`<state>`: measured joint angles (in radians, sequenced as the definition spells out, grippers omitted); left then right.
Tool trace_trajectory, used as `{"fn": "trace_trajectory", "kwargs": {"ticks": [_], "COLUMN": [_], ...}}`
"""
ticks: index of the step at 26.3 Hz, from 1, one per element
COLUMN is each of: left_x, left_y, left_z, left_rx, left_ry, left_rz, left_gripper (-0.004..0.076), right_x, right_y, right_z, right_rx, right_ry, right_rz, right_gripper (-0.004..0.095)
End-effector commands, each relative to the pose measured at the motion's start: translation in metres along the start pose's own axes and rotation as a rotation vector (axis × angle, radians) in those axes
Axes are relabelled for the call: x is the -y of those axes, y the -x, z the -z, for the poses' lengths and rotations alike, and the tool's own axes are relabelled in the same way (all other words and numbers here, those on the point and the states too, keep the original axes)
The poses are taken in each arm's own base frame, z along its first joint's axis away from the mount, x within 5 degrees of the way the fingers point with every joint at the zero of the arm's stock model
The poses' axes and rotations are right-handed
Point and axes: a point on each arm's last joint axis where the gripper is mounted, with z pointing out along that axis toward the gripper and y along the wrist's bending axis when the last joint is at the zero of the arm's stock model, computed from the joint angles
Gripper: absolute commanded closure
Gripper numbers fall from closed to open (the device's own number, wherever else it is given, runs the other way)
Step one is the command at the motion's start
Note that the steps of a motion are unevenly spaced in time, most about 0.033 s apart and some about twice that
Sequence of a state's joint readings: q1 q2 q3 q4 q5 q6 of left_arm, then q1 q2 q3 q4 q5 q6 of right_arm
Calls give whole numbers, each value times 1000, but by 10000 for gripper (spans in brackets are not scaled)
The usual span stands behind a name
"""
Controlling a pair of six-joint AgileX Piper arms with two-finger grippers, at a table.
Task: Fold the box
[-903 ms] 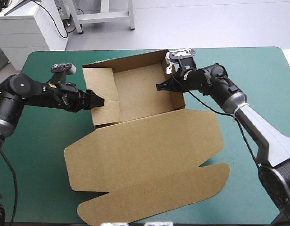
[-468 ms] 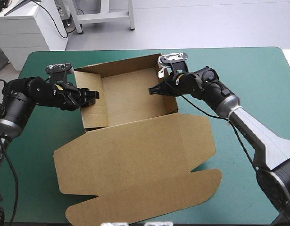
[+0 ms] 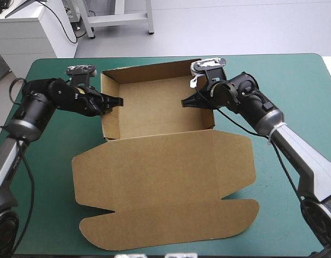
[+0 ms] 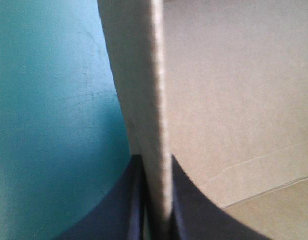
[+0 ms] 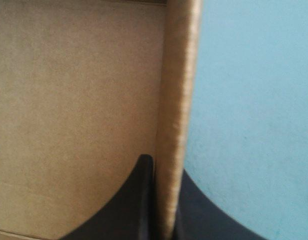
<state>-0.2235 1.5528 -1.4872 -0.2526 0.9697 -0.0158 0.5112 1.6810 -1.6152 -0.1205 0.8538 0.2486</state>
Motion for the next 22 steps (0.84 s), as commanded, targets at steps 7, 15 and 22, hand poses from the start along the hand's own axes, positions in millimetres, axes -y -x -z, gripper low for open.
{"fn": "trace_trajectory", "kwargs": {"ticks": [7, 15, 22], "left_x": [54, 50, 45], "left_y": [27, 18, 16], "left_z": [-35, -86, -89], "left_rx": [40, -90, -125], "left_ry": [1, 25, 69], "left_rz": [-168, -171, -201], "left_gripper": [731, 731, 621], "right_x": [5, 12, 19], "right_y": [-6, -24, -20], "right_z": [1, -42, -42], "right_rx": [-108, -305, -282], "right_ry": [-29, -14, -89], "right_rz": [-3, 0, 21], "right_gripper": [923, 923, 556]}}
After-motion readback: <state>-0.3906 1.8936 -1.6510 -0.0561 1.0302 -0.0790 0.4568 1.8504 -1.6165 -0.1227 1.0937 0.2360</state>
